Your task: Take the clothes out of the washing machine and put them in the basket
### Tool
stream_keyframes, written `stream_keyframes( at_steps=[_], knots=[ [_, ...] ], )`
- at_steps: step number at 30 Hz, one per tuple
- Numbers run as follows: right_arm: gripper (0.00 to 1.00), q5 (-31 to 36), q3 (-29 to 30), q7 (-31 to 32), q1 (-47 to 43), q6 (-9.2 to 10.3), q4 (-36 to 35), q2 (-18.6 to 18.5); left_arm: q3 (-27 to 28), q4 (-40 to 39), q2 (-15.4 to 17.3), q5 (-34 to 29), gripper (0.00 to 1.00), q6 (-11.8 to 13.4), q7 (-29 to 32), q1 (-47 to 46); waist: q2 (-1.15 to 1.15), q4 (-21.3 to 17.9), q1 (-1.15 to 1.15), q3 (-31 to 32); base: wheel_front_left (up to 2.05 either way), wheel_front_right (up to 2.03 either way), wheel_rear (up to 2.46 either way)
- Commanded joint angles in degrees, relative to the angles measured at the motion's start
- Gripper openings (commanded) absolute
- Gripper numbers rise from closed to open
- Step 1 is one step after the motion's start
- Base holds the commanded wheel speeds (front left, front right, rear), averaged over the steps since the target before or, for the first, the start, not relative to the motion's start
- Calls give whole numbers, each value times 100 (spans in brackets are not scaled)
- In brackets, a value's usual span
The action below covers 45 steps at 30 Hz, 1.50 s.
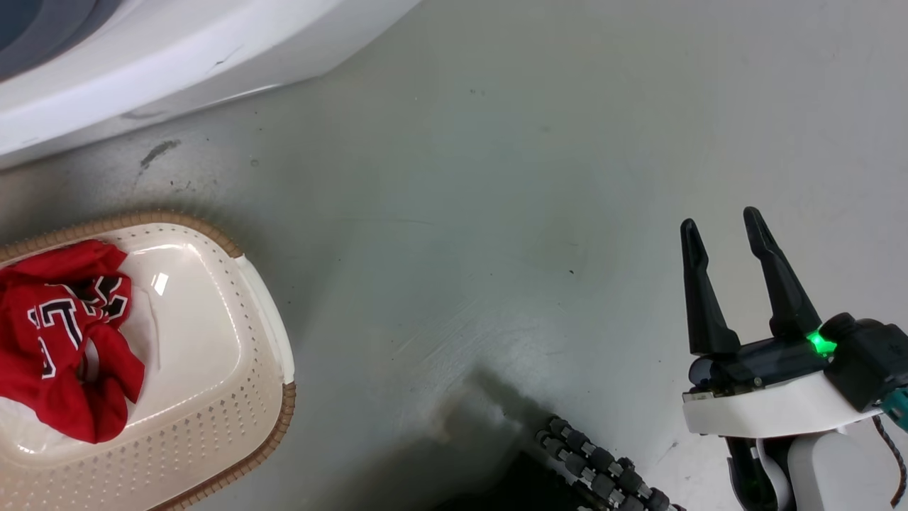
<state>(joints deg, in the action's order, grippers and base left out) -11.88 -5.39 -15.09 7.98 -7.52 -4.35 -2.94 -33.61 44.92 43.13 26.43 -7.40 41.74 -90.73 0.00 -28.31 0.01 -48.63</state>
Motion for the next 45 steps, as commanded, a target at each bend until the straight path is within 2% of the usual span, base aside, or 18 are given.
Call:
stream_keyframes(
  at_steps=[1,5,7,8,18,27,29,35,40,45],
  knots=[
    [100,-38,9,-12,-56,6,-35,11,-62,82,-4,-12,100,-5,43,-51,0,16,-1,-37,0,0,0],
    [100,-81,8,-12,-89,6,-60,11,-280,252,2,97,100,-5,170,-113,0,34,-1,-72,0,0,0],
    [100,-78,5,-12,-74,6,-50,11,-390,272,41,86,30,-5,116,-163,0,39,-1,-92,0,0,0],
    [100,-79,5,-12,-53,6,-39,11,-486,243,64,64,0,-5,55,-170,0,42,-1,-97,0,0,0],
    [100,68,-40,-12,228,6,4,9,-718,348,181,252,0,-5,-1161,-207,0,91,-1,134,0,0,0],
    [100,571,289,-12,212,6,153,8,-609,746,-336,509,0,55,-3271,638,0,680,-1,1027,0,0,0],
    [100,725,424,-12,203,6,171,6,-552,916,-578,614,0,122,-3973,985,0,870,-1,1340,0,0,0],
    [100,995,561,-12,79,6,243,6,-377,1127,-989,829,0,308,-5268,1749,0,1184,-1,1944,0,0,0],
    [100,1139,639,-12,-26,6,307,5,-220,919,-1258,859,0,508,-5681,2412,0,1416,-1,2412,0,0,0],
    [100,1214,701,-12,-111,6,367,7,386,-309,-1286,531,0,856,-5700,3302,0,1596,-1,2771,0,0,0]
  ],
)
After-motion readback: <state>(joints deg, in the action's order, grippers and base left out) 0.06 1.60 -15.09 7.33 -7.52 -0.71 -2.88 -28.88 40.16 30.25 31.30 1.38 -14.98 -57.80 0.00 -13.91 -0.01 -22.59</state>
